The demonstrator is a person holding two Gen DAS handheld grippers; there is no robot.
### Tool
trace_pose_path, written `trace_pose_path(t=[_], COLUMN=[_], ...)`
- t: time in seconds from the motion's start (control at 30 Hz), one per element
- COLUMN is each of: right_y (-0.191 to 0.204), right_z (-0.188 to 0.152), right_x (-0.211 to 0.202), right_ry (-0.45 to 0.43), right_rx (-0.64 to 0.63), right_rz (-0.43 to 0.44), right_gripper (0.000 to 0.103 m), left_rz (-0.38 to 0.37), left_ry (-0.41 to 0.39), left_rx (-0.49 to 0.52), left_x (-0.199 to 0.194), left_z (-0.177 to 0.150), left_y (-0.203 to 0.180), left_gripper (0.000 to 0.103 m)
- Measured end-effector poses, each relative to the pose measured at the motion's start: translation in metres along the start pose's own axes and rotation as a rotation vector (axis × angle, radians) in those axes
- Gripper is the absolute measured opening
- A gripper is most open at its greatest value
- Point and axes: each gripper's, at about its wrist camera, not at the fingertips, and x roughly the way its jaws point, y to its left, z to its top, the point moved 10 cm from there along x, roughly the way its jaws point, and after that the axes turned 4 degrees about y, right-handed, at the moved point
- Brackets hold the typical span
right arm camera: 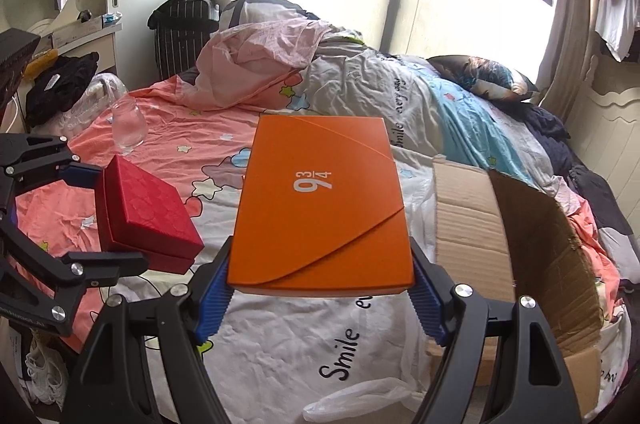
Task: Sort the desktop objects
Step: 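Lift the red box with the left gripper while the right gripper carries the orange box toward the cardboard box, then carry the orange box over the cardboard box with the right gripper while the left follows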
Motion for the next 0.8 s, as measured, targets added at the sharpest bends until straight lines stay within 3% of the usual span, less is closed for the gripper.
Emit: trace_pose_path(t=[0.5, 0.8], right_y=[-0.100, -0.144], right_z=[-0.031, -0.054], right_x=[-0.036, -0.036], right_ry=[0.005, 0.034], right_rx=[0.146, 0.222], right_rz=[-0.140, -0.170], right_gripper=[0.074, 0.074], left_rz=[-0.065, -0.112], left_ry=[-0.024, -0.023], left_rx=[0.089, 0.115], left_x=[0.000, 0.009], left_z=[0.034, 0.046], left_y=[-0.071, -0.102], left_gripper=[0.073, 0.073])
